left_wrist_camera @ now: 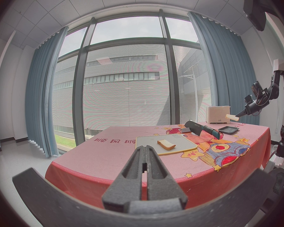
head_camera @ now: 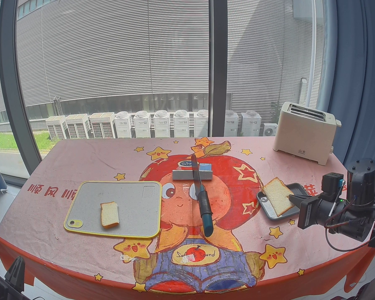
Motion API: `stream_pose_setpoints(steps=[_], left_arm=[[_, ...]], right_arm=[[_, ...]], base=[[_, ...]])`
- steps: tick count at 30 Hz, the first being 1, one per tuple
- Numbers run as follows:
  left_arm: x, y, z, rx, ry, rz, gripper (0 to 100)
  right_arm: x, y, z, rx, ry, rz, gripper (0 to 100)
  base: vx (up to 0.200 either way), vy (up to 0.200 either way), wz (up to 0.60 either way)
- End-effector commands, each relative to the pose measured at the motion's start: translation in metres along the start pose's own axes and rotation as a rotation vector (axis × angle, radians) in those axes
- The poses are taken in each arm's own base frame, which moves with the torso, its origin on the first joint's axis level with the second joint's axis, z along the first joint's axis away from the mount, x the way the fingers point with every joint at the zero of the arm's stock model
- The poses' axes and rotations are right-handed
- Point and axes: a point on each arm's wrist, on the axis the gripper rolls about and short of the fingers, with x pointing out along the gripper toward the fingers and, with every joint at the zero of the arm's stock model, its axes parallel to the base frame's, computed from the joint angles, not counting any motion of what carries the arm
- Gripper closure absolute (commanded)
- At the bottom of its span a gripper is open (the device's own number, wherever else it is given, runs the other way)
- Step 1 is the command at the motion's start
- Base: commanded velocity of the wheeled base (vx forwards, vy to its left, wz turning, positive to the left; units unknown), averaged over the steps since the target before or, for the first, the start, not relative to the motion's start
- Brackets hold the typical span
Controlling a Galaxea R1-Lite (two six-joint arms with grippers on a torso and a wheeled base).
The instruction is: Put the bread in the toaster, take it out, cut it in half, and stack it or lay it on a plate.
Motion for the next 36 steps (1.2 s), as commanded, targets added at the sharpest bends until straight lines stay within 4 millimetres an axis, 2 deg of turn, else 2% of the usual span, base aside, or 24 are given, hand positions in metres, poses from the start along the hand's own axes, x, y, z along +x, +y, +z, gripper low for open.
stream_pose_setpoints(steps=[1, 16, 36], left_arm=[[0.000, 0.000, -0.005, 0.000, 0.000, 0.000, 100], [0.000, 0.000, -0.005, 0.000, -0.001, 0.000, 100], [0.000, 0.000, -0.005, 0.000, 0.000, 0.000, 100]], right_arm=[[0.019, -0.011, -0.001, 0.024, 0.047, -0.041, 100], [0.045, -0.032, 0.001, 0.069, 0.095, -0.067, 100], [0.069, -0.042, -0.006, 0.083, 0.105, -0.102, 100]], base=[[0.000, 0.000, 0.00], [0.000, 0.000, 0.00], [0.000, 0.000, 0.00]])
